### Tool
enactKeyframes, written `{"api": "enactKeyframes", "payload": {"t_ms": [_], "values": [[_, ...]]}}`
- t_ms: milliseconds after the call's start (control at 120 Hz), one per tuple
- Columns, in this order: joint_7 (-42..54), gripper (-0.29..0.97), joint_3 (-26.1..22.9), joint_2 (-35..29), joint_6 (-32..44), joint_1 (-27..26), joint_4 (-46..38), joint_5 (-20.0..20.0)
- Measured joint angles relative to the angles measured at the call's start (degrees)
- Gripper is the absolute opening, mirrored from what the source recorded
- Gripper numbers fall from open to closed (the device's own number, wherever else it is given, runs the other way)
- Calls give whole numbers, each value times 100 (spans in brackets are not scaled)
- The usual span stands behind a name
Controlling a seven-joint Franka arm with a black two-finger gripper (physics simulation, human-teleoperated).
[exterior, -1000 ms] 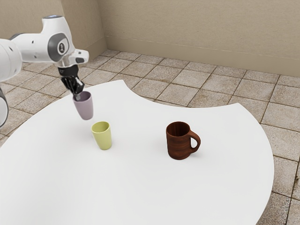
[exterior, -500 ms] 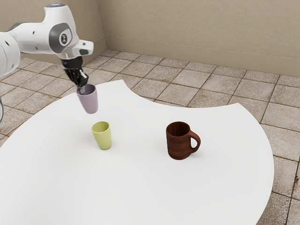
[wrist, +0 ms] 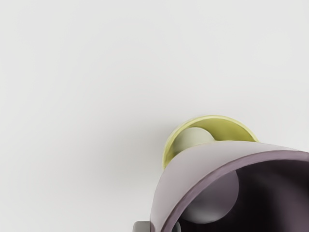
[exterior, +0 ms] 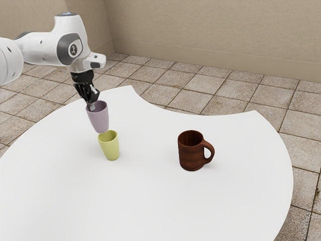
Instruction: Place the left cup onto the right cup
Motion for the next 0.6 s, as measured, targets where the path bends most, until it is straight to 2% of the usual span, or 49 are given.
{"api": "enactKeyframes", "payload": {"t_ms": [600], "values": [[-77,-11,-83,85,29,8,-23,-34]]}}
